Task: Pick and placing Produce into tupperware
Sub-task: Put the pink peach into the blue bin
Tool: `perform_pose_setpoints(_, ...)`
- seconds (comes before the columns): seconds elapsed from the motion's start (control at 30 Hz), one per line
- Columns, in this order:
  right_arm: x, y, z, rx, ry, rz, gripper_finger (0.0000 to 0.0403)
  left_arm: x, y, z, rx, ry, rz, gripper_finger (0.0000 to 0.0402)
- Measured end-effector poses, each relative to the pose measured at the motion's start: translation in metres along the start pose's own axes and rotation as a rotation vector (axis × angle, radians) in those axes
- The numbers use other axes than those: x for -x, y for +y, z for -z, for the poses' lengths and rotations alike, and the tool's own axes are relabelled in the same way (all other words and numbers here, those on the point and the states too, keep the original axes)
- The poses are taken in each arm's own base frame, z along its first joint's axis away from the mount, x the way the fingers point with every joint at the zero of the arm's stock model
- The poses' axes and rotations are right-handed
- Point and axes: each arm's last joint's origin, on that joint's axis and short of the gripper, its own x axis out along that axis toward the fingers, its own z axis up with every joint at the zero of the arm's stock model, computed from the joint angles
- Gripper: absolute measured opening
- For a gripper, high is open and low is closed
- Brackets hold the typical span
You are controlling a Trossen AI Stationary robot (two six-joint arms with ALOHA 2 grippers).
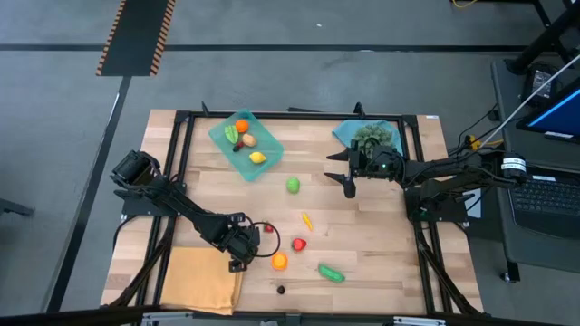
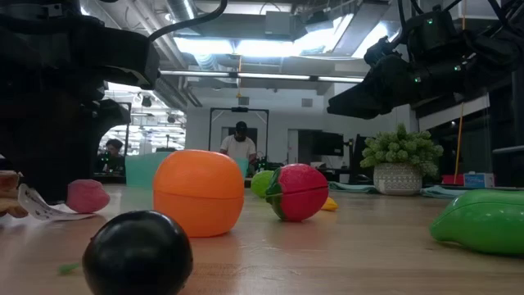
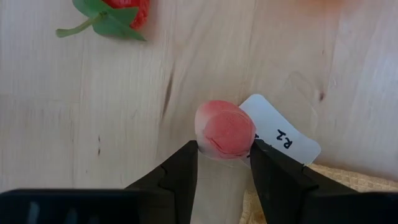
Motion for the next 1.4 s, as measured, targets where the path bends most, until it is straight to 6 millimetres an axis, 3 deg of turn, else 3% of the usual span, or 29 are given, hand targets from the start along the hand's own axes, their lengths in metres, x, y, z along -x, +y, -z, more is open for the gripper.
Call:
perform_pose_setpoints(0.67, 0.0000, 0.0001, 0.0000, -0.001, 0.000, 0.000, 0.0280, -0.0005, -0.0002, -0.0072, -0.056, -0.052, 0.028, 0.0133)
perform_pose_setpoints(1.07, 0.0000, 0.0001, 0.0000, -0.001, 0.000, 0.000, 0.0280, -0.0007, 0.0017, -0.0048, -0.062, -0.028, 0.009, 0.0056)
perform_pose_setpoints(1.4, 0.0000, 0.0001, 0.0000, -0.001, 0.000, 0.000, 0.0280, 0.0030, 0.0063, -0.0011, -0.065, 0.009, -0.024, 0.0024)
